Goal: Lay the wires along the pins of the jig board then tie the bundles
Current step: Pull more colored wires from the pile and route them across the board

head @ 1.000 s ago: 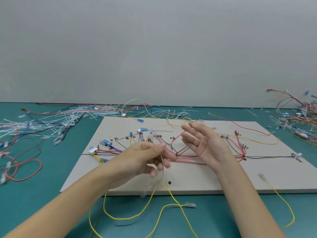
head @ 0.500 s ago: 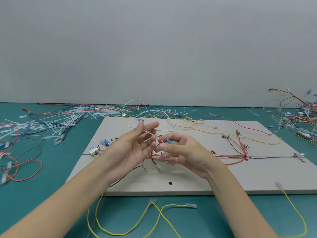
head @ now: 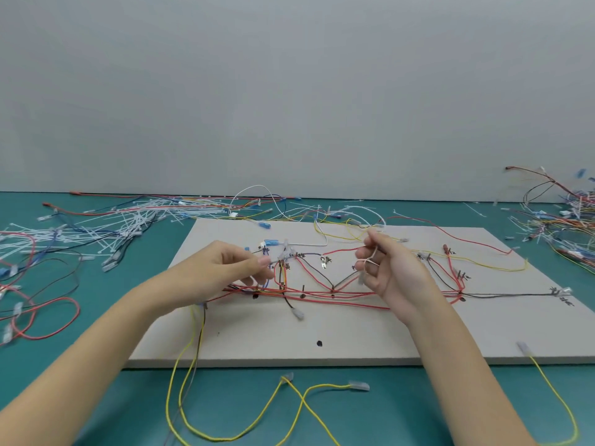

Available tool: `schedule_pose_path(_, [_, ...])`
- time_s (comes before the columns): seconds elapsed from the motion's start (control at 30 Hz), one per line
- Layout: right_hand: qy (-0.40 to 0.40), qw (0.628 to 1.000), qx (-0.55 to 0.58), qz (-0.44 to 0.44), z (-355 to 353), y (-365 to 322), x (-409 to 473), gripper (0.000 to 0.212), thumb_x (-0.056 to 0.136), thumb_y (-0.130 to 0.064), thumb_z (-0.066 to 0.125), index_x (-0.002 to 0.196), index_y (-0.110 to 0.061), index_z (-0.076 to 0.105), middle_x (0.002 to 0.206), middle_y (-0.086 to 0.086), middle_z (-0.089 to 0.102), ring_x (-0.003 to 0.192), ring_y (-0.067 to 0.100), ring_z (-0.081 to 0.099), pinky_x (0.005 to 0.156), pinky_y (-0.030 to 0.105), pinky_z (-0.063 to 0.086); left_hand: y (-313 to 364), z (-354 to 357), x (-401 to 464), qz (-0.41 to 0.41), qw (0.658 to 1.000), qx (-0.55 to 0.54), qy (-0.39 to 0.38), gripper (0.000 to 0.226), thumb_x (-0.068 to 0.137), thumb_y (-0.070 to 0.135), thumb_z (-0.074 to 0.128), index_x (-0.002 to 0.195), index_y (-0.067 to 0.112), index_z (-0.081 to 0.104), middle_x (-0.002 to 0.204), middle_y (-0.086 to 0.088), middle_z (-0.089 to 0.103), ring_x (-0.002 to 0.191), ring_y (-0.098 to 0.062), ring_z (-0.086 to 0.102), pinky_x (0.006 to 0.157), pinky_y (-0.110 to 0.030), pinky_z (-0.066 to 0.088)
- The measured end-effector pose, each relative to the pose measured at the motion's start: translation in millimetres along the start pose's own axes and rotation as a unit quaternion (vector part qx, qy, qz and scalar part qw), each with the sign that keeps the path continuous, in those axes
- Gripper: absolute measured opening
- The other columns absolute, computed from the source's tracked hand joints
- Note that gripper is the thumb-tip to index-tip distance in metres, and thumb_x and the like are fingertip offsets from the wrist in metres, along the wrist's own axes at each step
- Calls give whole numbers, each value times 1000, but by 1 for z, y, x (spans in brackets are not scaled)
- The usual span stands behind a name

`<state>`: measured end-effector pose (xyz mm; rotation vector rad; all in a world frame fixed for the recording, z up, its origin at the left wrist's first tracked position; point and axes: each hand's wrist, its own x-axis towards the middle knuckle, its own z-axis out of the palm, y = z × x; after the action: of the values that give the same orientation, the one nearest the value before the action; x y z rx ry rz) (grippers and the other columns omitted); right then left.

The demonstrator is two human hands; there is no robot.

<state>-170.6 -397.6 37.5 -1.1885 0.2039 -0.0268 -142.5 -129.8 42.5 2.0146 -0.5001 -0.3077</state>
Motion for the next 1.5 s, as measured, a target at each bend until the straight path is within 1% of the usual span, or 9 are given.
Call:
schedule_pose_path(0.1, [32,999,18,3,-6,-2,2,25,96,-29,54,74,-17,54,57,-3,59,44,10,57,38,16,38,-9,-5,3,-18,1000,9,-1,29,91,36,57,92,15,77,85,-8,75,90,-29,69,90,-36,52])
schedule_pose_path(0.2, [56,998,-27,10,-8,-4,3,25,93,-26,55,70,-16,53,52,-4,55,39,10,51,35,16,29,-15,-2,7,-11,999,34,14,17,93,23,62,89,16,77,83,-8,74,84,-28,67,89,-47,51])
schedule_pose_path(0.33, [93,989,-112,16,-11,-4,3,20,88,-23,59,70,-15,56,50,-4,51,36,9,41,44,20,25,-20,10,11,21,993,85,77,9,86,25,71,81,27,78,78,1,70,67,-9,61,69,-29,48])
schedule_pose_path(0.47, [108,982,-154,-4,-9,0,5,18,90,-21,60,74,-13,55,52,-4,44,34,8,29,38,19,23,-27,23,14,77,982,134,104,11,85,23,73,86,34,78,80,-3,59,63,-2,51,60,-14,37])
schedule_pose_path(0.67, [136,955,-260,-51,-14,7,9,18,84,-9,65,74,-10,50,61,2,57,33,11,29,34,20,23,-28,35,11,132,957,242,95,18,88,27,69,102,37,75,81,10,53,82,-3,49,72,-21,39])
schedule_pose_path(0.93, [124,937,-327,-12,-23,7,11,20,82,-8,72,83,-10,53,61,5,64,31,11,35,31,17,26,-24,42,6,158,937,303,74,31,93,16,60,114,36,71,84,17,46,79,4,44,70,-17,37])
schedule_pose_path(1.23, [138,935,-326,-29,-21,7,10,6,94,-18,57,97,-13,58,55,-2,65,33,11,38,31,14,25,-20,57,2,172,919,349,64,29,97,31,52,122,37,66,99,8,50,96,-11,46,84,-30,42])
schedule_pose_path(1.33, [157,946,-280,-35,-24,3,12,14,98,-14,47,97,-15,61,51,-4,65,32,9,38,31,15,27,-19,64,3,177,911,367,58,34,99,25,47,127,35,62,105,6,51,99,-14,44,86,-33,40])
schedule_pose_path(1.5, [125,981,-147,-5,-27,-1,12,10,94,-15,56,95,-15,66,63,-2,71,32,5,34,37,16,27,-18,67,3,182,913,359,63,33,100,25,46,128,33,61,108,6,51,102,-15,45,89,-35,39])
